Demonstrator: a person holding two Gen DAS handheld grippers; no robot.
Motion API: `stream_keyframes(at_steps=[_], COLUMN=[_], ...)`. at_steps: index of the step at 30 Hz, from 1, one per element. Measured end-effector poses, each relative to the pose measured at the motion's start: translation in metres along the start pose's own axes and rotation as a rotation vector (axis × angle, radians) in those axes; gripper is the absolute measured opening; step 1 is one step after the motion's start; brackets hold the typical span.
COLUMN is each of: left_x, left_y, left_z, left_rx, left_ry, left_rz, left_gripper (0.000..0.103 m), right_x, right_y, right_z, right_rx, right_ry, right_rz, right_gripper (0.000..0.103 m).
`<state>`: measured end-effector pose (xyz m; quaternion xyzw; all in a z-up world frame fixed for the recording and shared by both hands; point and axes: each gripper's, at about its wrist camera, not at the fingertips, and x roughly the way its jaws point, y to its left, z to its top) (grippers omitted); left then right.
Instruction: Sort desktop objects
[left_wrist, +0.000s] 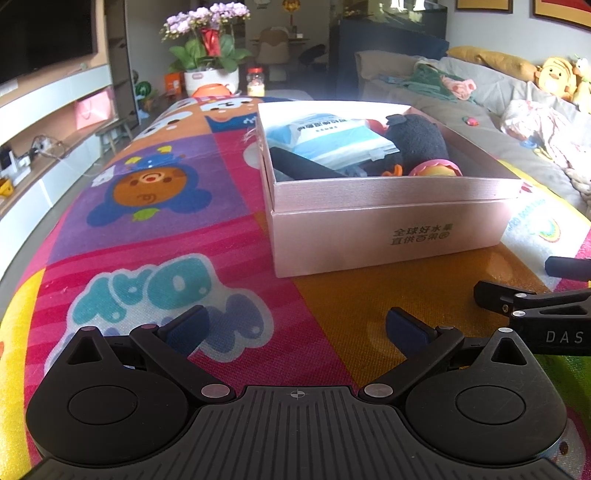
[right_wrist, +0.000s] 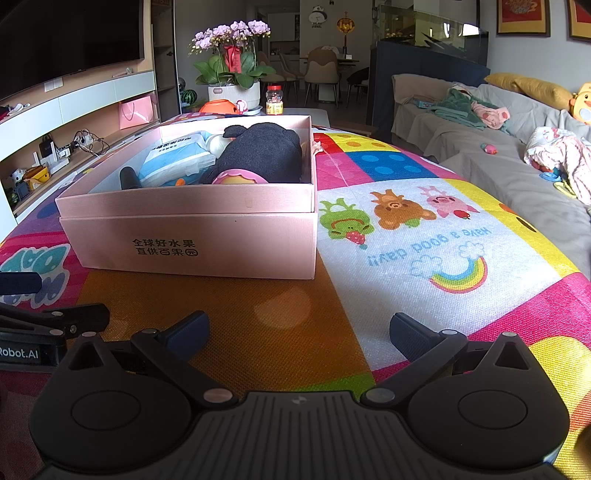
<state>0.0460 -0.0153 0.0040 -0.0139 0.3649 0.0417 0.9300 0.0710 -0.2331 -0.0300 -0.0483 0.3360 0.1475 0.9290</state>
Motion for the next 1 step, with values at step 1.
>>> stream_keyframes(at_steps=[1], left_x=[0.0001], left_y=[-0.0001], left_z=[0.0001], left_rx=[0.000], left_ry=[0.001], left_rz=[-0.001], left_gripper=[0.103], right_x=[0.0001], right_y=[0.0004], right_z=[0.0000], right_rx=[0.000], right_ry=[0.000], right_rz=[0.000], right_gripper=[0.103])
